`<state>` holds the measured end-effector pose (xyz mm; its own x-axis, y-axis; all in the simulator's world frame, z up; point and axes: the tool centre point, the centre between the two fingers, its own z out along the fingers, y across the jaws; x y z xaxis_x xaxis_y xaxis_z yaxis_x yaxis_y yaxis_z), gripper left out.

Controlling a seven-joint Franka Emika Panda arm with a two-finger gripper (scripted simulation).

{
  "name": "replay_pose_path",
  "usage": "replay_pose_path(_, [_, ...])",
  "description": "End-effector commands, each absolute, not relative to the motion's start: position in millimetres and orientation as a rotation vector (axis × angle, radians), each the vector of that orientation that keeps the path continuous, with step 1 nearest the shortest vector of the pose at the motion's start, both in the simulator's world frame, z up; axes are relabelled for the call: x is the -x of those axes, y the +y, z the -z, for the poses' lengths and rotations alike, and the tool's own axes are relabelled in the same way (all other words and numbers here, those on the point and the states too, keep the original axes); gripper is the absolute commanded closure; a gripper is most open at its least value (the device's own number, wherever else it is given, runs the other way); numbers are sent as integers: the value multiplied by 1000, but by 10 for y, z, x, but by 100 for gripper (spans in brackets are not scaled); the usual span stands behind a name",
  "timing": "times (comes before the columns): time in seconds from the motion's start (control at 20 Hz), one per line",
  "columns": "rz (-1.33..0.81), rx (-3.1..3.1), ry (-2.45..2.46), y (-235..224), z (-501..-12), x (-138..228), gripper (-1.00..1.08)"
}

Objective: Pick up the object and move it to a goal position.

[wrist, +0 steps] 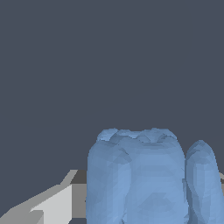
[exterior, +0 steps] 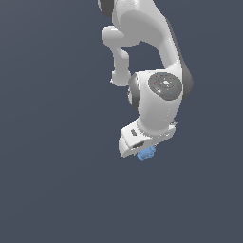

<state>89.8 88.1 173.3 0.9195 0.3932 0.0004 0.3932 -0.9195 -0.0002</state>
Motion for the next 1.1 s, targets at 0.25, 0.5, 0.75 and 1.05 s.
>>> replay_pose_path(0.25, [0, 3077, -630, 967, -2453, -1042, 108])
replay_pose_path(0.5, [0, 3077, -629, 999, -2757, -1115, 108])
replay_pose_path(0.75, [0, 3077, -629, 1021, -2929, -1162, 108])
replay_pose_path(1.05, [0, 3078, -629, 1032, -3008, -1189, 108])
